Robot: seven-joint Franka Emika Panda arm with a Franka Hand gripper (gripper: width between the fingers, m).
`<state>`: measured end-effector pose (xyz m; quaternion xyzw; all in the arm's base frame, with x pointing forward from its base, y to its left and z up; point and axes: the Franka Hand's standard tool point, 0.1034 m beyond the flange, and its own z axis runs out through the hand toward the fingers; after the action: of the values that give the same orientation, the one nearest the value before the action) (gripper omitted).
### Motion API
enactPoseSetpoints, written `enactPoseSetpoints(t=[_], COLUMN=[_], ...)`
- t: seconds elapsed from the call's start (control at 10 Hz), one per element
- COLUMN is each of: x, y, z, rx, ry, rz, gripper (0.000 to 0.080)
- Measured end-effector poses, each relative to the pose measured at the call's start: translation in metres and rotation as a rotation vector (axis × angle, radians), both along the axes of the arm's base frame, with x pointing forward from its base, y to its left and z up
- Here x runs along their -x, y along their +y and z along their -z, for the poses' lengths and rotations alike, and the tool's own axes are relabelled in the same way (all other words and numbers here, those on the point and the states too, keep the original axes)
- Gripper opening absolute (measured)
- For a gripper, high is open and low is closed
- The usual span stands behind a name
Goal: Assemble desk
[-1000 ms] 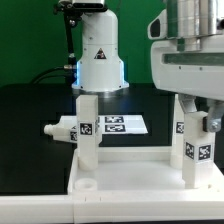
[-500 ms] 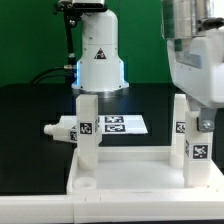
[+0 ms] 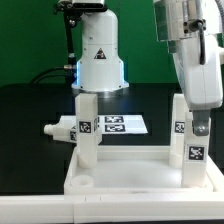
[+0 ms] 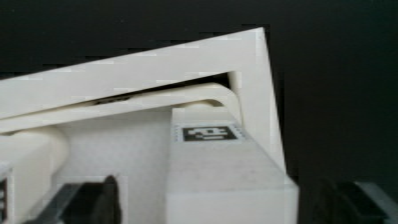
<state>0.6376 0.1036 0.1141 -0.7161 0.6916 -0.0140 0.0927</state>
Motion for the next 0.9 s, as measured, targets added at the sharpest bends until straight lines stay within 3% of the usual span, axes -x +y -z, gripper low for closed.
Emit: enactPoseSetpoints(t=[0.1,0.2,0.5,0.6,0.7,0.9], x=[-0.0021,-0.0009,-0.0008,-0.0005,-0.001,-0.0007], y=[-0.003,-0.0048,-0.0066,-0.0059,-0.0019,-0.0019], z=[-0.0009,0.0009,0.0013,0.0012,0.001,0.002], rx=[0.037,0.056,0.085,0.117,0.188,0.183], ry=[-0.032,-0.046,-0.067,-0.071,-0.08,-0.08], rz=[-0.25,-0.444,-0.625,-0.761,-1.042,-1.03], gripper=[0.0629,0.0643,0.0648,0.0649,0.0649,0.0649])
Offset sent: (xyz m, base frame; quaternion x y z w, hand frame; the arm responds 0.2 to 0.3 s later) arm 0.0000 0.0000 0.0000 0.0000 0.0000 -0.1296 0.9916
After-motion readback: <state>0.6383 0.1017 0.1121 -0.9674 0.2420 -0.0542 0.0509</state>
